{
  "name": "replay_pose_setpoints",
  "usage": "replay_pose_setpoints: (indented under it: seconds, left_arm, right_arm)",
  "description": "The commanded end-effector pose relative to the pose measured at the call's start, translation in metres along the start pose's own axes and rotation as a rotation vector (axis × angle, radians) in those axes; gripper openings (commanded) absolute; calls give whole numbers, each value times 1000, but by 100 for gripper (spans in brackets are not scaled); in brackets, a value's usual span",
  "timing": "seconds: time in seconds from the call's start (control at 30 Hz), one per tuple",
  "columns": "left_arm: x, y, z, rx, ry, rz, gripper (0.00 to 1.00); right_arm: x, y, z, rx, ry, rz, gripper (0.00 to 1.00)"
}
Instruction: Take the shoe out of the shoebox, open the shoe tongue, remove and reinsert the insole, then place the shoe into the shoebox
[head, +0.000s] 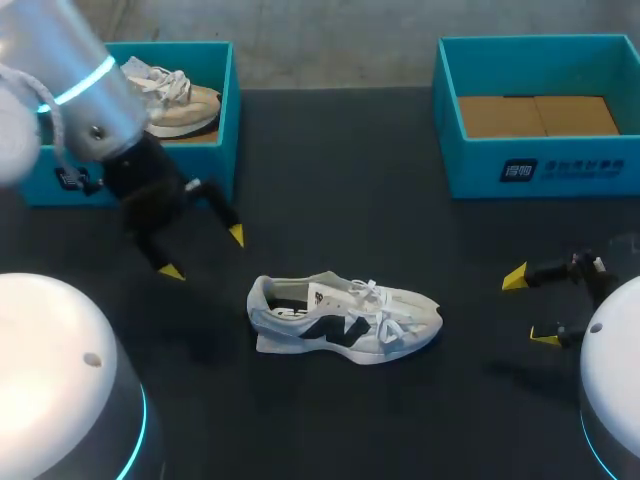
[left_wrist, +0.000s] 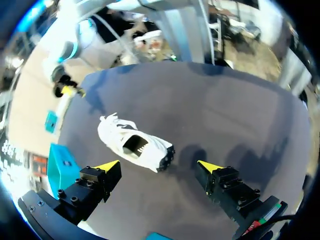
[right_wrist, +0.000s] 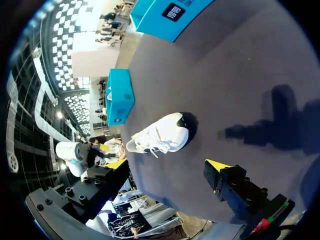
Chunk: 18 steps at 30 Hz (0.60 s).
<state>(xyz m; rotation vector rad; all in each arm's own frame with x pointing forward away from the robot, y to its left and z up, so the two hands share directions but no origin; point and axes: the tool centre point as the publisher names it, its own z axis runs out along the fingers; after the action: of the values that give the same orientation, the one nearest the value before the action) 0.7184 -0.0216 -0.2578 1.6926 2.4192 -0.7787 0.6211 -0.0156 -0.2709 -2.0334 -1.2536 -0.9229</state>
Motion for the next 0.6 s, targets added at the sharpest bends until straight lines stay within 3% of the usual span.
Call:
replay_pose_setpoints:
  seconds: [0.03,0.6]
  left_arm:
    - [22,4,-16,103,-251,-304,100]
    - [47,9,11,290,-307,-612,100]
  right_arm:
    - [0,-2,-1,-4,0,-1,100]
    - [0,-2,-1,-4,0,-1,100]
